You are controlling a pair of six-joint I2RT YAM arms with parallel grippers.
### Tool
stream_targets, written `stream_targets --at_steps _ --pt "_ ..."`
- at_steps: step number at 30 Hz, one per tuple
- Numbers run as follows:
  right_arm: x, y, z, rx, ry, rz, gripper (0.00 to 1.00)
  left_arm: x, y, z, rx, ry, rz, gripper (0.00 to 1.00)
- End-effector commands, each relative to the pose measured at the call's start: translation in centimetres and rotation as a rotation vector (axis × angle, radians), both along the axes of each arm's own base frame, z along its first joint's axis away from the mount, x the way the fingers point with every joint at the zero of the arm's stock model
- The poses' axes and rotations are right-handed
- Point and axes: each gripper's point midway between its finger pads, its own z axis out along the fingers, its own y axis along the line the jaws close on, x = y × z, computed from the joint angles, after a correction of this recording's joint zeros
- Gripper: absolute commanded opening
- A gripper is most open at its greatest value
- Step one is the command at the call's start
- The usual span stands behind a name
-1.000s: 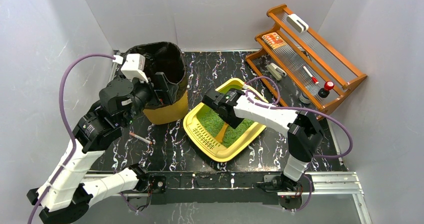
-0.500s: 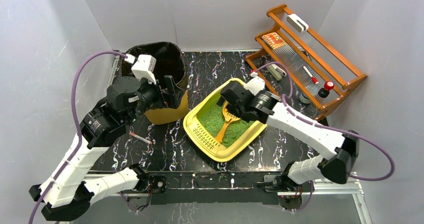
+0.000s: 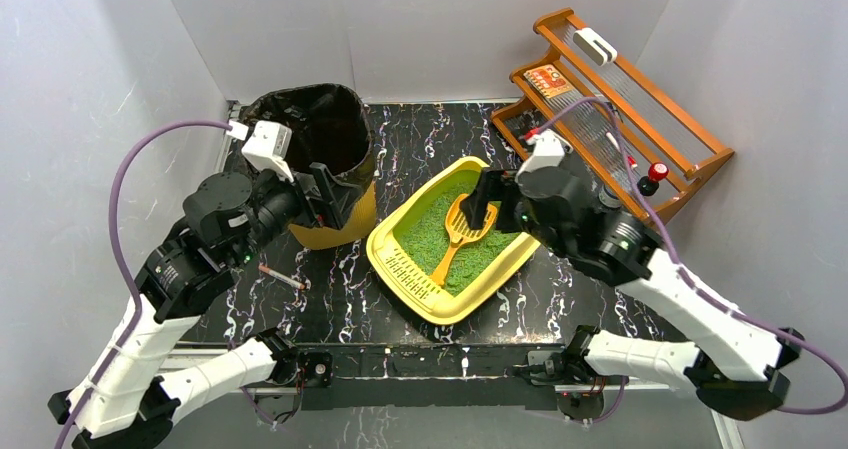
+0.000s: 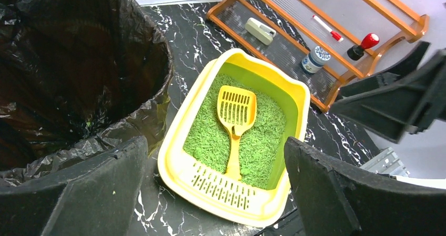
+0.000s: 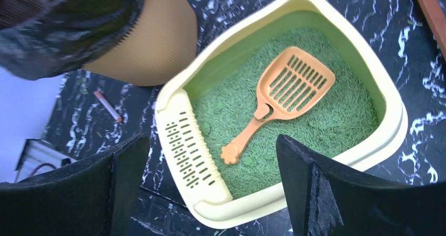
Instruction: Clean the litter box
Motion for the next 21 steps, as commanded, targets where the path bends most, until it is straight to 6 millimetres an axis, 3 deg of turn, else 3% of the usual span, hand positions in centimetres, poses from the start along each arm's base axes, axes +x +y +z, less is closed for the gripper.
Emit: stream_targets --at_steps 1,6,11,21 --pt "-0.9 -1.2 4.6 0.122 -0.181 0.058 0.98 -0.3 -0.5 -0.1 -0.021 -0.007 -0.032 0.98" --pt "-1.8 -2.7 5.5 0.183 -0.224 0.048 0.98 -0.4 -0.4 -1.6 -0.057 0.016 -0.014 0.98" --pt "-2.2 -3.8 5.3 0.175 -0.22 0.025 0.98 -0.9 -0.2 -1.9 -0.114 0.02 -0.002 0.98" --pt "-2.3 -4.0 4.8 0.178 -0.212 0.019 0.98 -0.8 0.7 -2.0 -0.123 0.003 0.033 0.98"
